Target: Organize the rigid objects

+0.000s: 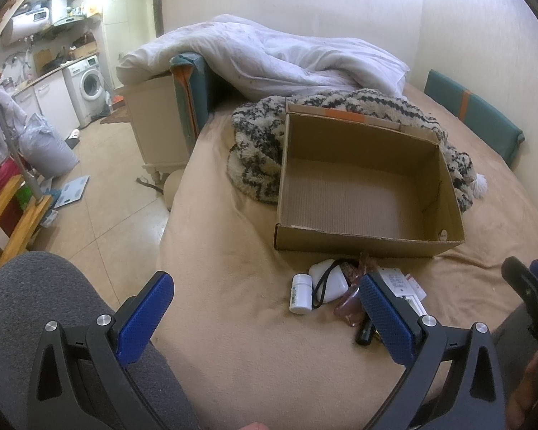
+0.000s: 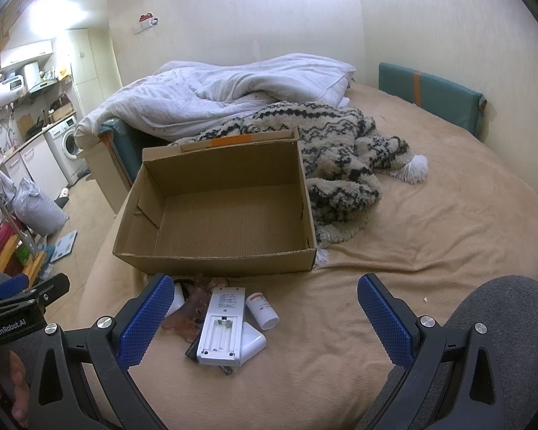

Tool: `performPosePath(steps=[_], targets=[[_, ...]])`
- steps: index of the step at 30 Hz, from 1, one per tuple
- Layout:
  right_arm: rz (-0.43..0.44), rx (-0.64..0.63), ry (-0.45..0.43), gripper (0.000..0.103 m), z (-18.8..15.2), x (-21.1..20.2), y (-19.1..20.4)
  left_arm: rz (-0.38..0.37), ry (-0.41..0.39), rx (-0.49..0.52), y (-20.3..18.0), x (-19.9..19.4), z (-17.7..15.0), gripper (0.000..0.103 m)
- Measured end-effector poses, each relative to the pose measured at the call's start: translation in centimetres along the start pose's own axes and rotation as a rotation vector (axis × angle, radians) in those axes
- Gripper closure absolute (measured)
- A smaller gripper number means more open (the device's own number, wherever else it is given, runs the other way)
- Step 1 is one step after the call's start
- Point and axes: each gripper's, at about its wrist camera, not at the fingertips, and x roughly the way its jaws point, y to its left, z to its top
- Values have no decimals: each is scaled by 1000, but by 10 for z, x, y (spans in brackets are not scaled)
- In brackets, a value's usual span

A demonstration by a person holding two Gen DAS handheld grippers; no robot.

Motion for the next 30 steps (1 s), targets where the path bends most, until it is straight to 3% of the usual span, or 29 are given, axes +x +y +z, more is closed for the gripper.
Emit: performPosePath(steps=[5, 10, 13, 19, 23, 25, 27, 30], targets=[[55, 36, 77, 0, 5, 12, -13, -11, 38, -30, 6, 4, 1, 0], [139, 34, 179, 0, 14, 38, -9, 31, 123, -32, 7, 27, 12, 0], [185, 9, 250, 0, 19, 57, -4, 54, 203, -22, 9, 50, 20, 0], [242, 19, 425, 0, 20, 101, 1, 24, 398, -26, 9, 105, 33, 1], [282, 70, 512, 0, 21, 125, 0, -13, 554, -29, 2, 146, 27, 18], [332, 122, 572, 9, 17, 136, -3, -27, 609, -18, -4, 160, 21, 26], [373, 181, 637, 25, 10, 147, -6, -35, 640, -17, -8, 169, 16, 33], [363, 231, 711, 29, -2, 161, -10, -49, 670, -18, -11, 177, 7, 40]])
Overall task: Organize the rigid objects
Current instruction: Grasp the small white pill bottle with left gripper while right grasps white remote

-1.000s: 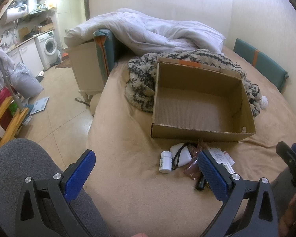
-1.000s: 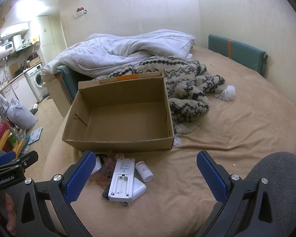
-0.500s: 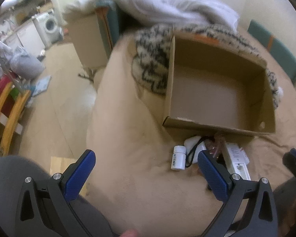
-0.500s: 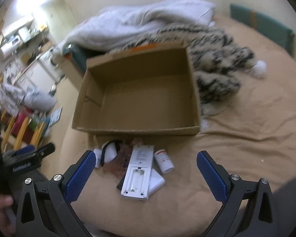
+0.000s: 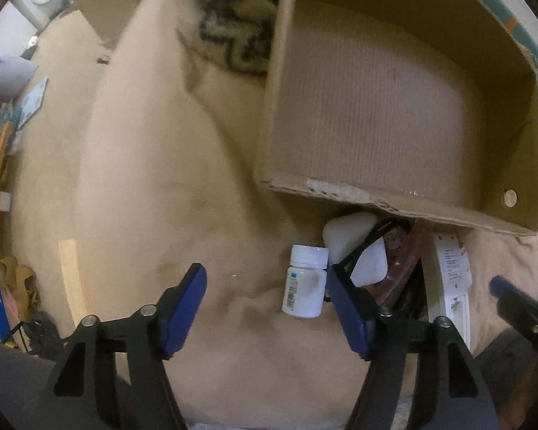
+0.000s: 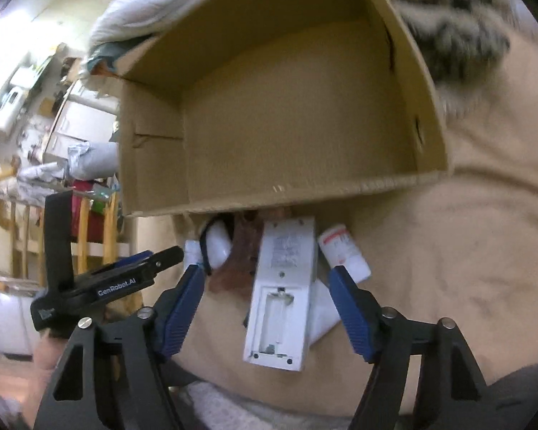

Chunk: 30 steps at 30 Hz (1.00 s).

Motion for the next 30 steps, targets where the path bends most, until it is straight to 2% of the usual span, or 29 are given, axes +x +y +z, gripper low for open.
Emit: performPosePath(steps=[4, 7, 9, 13, 14, 15, 16, 17, 18, 20, 23, 24, 30], targets=[[-6, 27, 62, 29, 1, 15, -5, -39, 48, -4, 1, 14, -4, 46], [-56, -1, 88, 29, 4, 28, -1, -68, 68, -21, 3, 22, -5, 52], [-81, -13, 100, 29, 7, 37, 3, -70, 74, -25, 4, 27, -5, 53], [-130, -58, 118, 29, 11, 56, 15, -49, 92, -23, 2, 38, -3, 64], [-147, -68, 125, 31, 11, 60, 17, -35, 90, -21, 2, 39, -2, 66], [-174, -79, 128, 41, 10, 64, 18, -22, 85, -20, 2, 40, -3, 73], [-189, -89, 123, 43, 10, 65, 19, -15, 79, -25, 4, 41, -5, 79], [-185, -95, 118, 46, 10, 64, 20, -15, 76, -31, 6, 40, -6, 79], [-184, -104, 108, 53, 11, 62, 21, -24, 76, -39, 9, 40, -8, 79], [-193, -116, 90, 56, 12, 58, 22, -21, 66, -51, 13, 34, -11, 79], [-185, -128, 79, 57, 10, 54, 22, 11, 39, -56, 18, 33, -19, 79], [-186, -137, 72, 57, 9, 52, 23, 18, 35, -60, 15, 29, -11, 79], [-183, -158, 1, 57, 1, 28, 29, 18, 23, -88, 28, 19, -17, 79]])
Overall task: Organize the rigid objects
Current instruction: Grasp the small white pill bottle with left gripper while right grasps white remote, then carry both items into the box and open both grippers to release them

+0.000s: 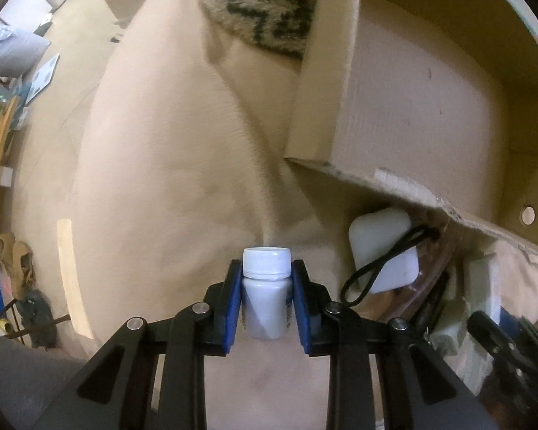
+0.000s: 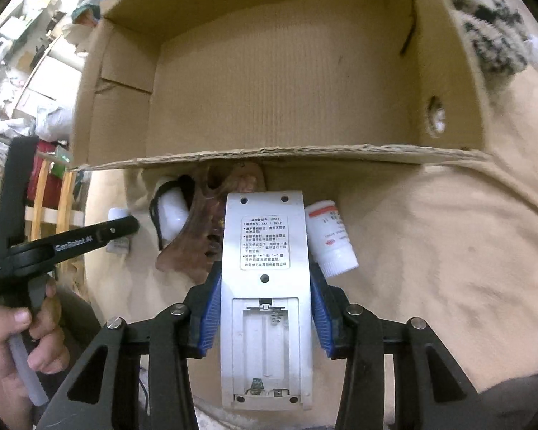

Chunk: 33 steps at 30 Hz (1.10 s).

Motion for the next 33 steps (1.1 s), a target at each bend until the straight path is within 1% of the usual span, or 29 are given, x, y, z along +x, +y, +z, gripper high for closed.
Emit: performPosePath(steps=[4, 5, 7, 8, 12, 15, 16, 19, 20, 22, 24, 26, 29, 33], targets=[[43, 12, -39, 57, -8, -16, -1, 2, -25, -3, 5, -13, -2, 79], [50, 15, -47, 57, -13, -13, 4, 3, -34, 1, 5, -17, -4, 79], [70, 21, -74, 57, -16, -20, 6, 8, -59, 10, -6, -27, -4, 79], [84, 19, -88, 57, -15, -24, 7, 12, -73, 12, -9, -27, -11, 79], [146, -4, -155, 57, -18, -41, 9, 20, -138, 4, -7, -52, -20, 79], [168, -17, -209, 57, -13, -52, 11, 32, -206, 1, -9, -70, -23, 79], [168, -17, -228, 57, -11, -58, 7, 37, -237, 1, -14, -81, -24, 79], [164, -7, -283, 57, 3, -70, 2, 52, -328, 20, -21, -108, -16, 79], [160, -4, -306, 57, 11, -73, 1, 55, -348, 33, -28, -116, -13, 79], [134, -9, -337, 57, 21, -83, -2, 34, -364, 61, -36, -128, -7, 79], [103, -9, -358, 57, 37, -84, -5, 26, -385, 94, -48, -139, 2, 79], [79, -2, -380, 57, 53, -84, -11, 22, -403, 121, -57, -142, 8, 79], [41, 4, -384, 57, 78, -78, -20, -1, -418, 180, -79, -142, 24, 79], [4, 1, -373, 57, 101, -60, -25, 1, -443, 247, -101, -124, 43, 79]])
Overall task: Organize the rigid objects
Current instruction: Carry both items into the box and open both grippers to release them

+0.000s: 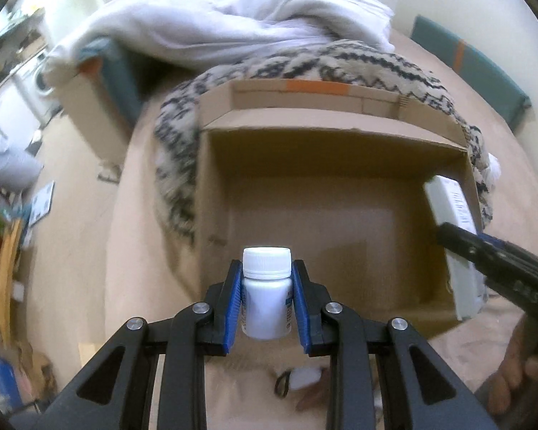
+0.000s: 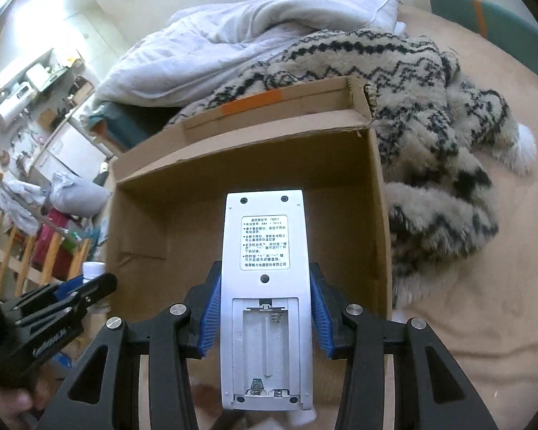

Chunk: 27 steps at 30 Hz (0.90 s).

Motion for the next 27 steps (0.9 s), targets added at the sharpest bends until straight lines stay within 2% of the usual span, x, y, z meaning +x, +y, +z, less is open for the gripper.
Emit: performPosePath(steps=[7, 10, 22, 27], targets=[[-51, -41, 25, 57, -6, 19, 3, -16, 43, 1, -11, 43, 1, 79], [-35, -48, 28, 57, -7, 25, 6, -18, 54, 8, -12, 55, -4, 79], [-111, -101, 56, 57, -14, 39, 12, 1, 80, 1, -6, 74, -11, 79], [-107, -83, 57, 56, -11, 41, 9, 3, 82, 13, -9, 78, -10, 79]])
